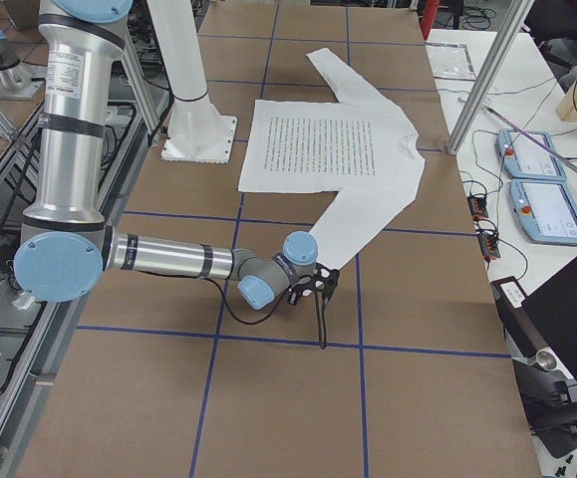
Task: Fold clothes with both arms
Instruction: 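Move the right gripper in toward the sleeve nearest it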
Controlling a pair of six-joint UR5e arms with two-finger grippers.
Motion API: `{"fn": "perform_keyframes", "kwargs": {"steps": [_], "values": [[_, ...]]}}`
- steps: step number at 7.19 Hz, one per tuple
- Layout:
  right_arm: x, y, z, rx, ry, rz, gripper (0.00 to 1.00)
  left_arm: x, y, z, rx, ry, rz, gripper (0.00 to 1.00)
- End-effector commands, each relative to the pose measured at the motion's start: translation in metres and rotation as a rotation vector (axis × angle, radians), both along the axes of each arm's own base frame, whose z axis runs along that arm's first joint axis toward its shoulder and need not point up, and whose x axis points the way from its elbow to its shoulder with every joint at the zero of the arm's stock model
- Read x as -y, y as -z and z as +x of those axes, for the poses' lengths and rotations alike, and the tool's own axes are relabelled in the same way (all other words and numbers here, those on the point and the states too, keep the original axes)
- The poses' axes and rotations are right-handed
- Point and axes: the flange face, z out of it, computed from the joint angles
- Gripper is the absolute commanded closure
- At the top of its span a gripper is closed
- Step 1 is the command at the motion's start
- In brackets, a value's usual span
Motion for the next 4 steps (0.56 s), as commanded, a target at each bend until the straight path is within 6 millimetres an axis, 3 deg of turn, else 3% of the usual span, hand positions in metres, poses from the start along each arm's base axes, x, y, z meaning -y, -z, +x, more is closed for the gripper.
{"fn": "perform_keyframes", "kwargs": {"steps": [1,3,4], "values": [[-0.001,0.029,0.000,0.043,-0.001,0.012,1.00,0.000,0.001,0.000,0.000,0.001,0.000,0.00],[0.009,0.075,0.004,0.111,-0.002,0.001,1.00,0.001,0.016,0.000,-0.005,0.002,0.027,0.00],[0.020,0.127,0.001,0.164,-0.039,0.019,1.00,-0.002,0.036,0.001,-0.011,0.005,0.062,0.00]]}}
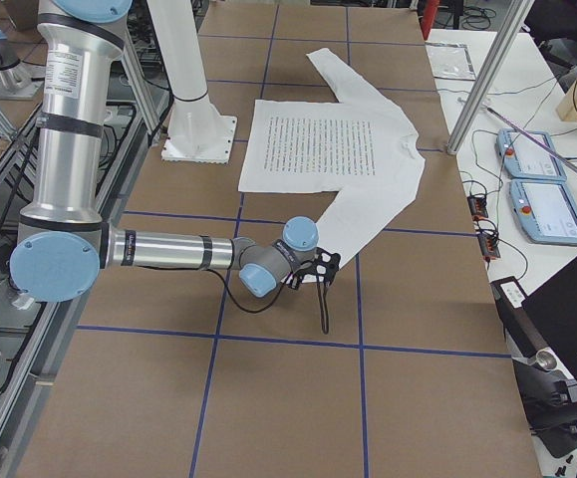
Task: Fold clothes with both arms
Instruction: 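Grasp the sleeve cuff with the right gripper and carry it across the shirt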
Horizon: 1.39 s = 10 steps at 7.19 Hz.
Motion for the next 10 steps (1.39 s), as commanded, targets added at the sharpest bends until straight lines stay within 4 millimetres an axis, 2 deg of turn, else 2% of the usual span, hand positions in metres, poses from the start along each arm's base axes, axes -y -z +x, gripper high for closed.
{"fn": "perform_keyframes", "kwargs": {"steps": [1,2,3,4,5,6,7,8,9,10], "values": [[0.033,0.120,-0.015,0.140,-0.134,-0.093,1.00,-0.002,0.020,0.005,-0.005,-0.006,0.036,0.00],[0.053,0.174,-0.059,0.188,-0.135,-0.124,1.00,-0.001,0.020,0.005,-0.002,-0.010,0.042,0.00],[0.091,0.261,-0.126,0.168,-0.186,-0.171,1.00,-0.001,0.019,0.005,-0.002,-0.010,0.038,0.00],[0.114,0.342,-0.169,0.118,-0.211,-0.189,1.00,-0.001,0.021,0.006,-0.003,-0.011,0.046,0.00],[0.140,0.403,-0.200,0.114,-0.239,-0.211,1.00,-0.002,0.021,0.007,-0.005,-0.011,0.048,0.00],[0.165,0.456,-0.219,0.151,-0.315,-0.268,1.00,-0.004,0.020,0.007,-0.006,-0.012,0.048,0.00],[0.181,0.535,-0.299,0.154,-0.380,-0.266,1.00,-0.004,0.019,0.007,-0.005,-0.013,0.048,0.00],[0.172,0.587,-0.394,0.175,-0.433,-0.233,1.00,-0.004,0.019,0.008,-0.006,-0.013,0.046,0.00],[0.162,0.576,-0.436,0.263,-0.459,-0.213,1.00,-0.004,0.018,0.008,-0.004,-0.014,0.046,0.00],[0.157,0.566,-0.462,0.262,-0.483,-0.197,1.00,-0.005,0.017,0.008,-0.004,-0.014,0.045,0.00]]}}
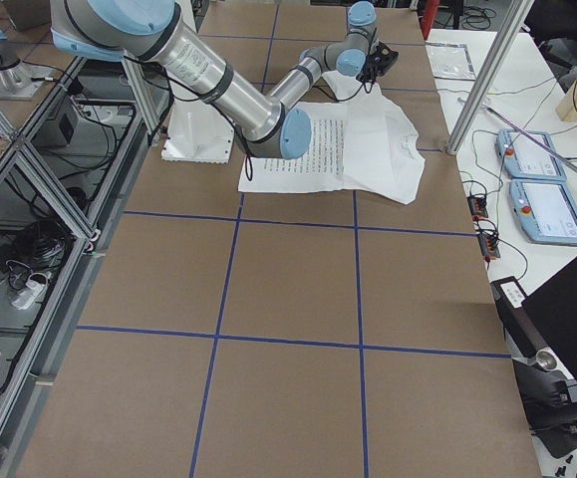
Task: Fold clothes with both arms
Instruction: 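Grasp the sleeve cuff with the right gripper and carry it across the shirt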
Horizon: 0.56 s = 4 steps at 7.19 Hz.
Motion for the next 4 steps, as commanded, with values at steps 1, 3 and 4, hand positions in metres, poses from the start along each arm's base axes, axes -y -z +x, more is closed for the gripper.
{"fn": "perform_keyframes", "kwargs": {"steps": [1,3,4], "values": [[-0.022,0.007,-0.060,0.027,-0.054,0.033,0.99,-0.002,-0.003,0.000,0.000,-0.001,-0.005,0.00],[-0.047,0.018,-0.088,0.013,-0.090,0.061,0.00,-0.002,-0.004,0.009,0.000,-0.017,-0.010,0.00],[-0.054,0.033,-0.097,0.017,-0.081,0.063,0.00,-0.003,-0.008,0.017,0.001,-0.032,-0.018,0.00]]}}
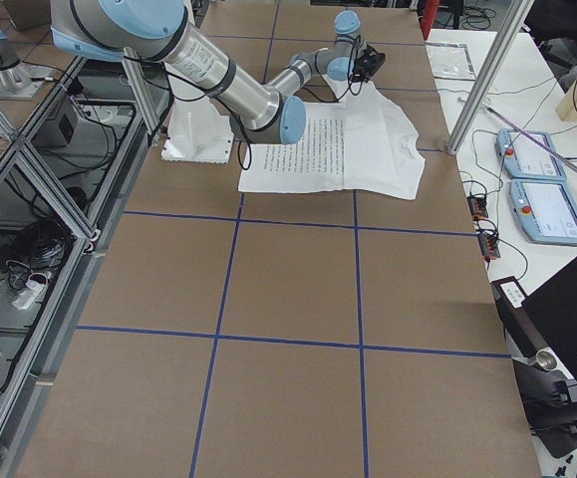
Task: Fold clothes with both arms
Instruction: 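Lay the sleeve on the shirt, open the right gripper and withdraw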
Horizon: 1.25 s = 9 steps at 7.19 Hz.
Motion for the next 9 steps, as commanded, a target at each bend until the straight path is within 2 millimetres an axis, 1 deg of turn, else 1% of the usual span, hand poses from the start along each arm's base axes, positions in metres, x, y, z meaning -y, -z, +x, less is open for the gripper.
{"fn": "perform_keyframes", "kwargs": {"steps": [1,2,3,4,5,6,7,8,9], "values": [[-0.013,0.016,-0.015,0.002,-0.004,0.011,0.00,0.000,-0.012,0.025,0.004,-0.046,-0.025,0.00],[-0.016,0.019,0.002,0.025,-0.003,0.015,0.00,0.004,-0.034,0.054,0.008,-0.093,-0.053,0.00],[-0.021,-0.028,0.039,0.011,0.014,-0.002,0.00,0.017,-0.060,0.058,-0.009,-0.009,-0.181,0.01],[-0.010,-0.078,0.095,0.008,0.056,-0.043,0.00,0.026,-0.080,0.080,-0.023,0.008,-0.218,0.02],[0.007,-0.117,0.164,0.008,0.090,-0.077,0.00,0.021,-0.102,0.090,-0.017,-0.004,-0.244,0.04],[0.002,-0.170,0.232,-0.009,0.130,-0.046,0.00,0.019,-0.111,0.091,-0.013,-0.001,-0.272,0.05],[-0.010,-0.222,0.289,-0.056,0.160,0.012,0.00,0.015,-0.116,0.098,-0.070,0.020,-0.363,0.08],[-0.006,-0.250,0.335,-0.081,0.182,0.041,0.00,0.010,-0.112,0.118,-0.108,0.020,-0.424,0.08],[0.001,-0.276,0.370,-0.089,0.200,0.029,0.00,0.007,-0.116,0.129,-0.103,0.008,-0.435,0.08]]}}
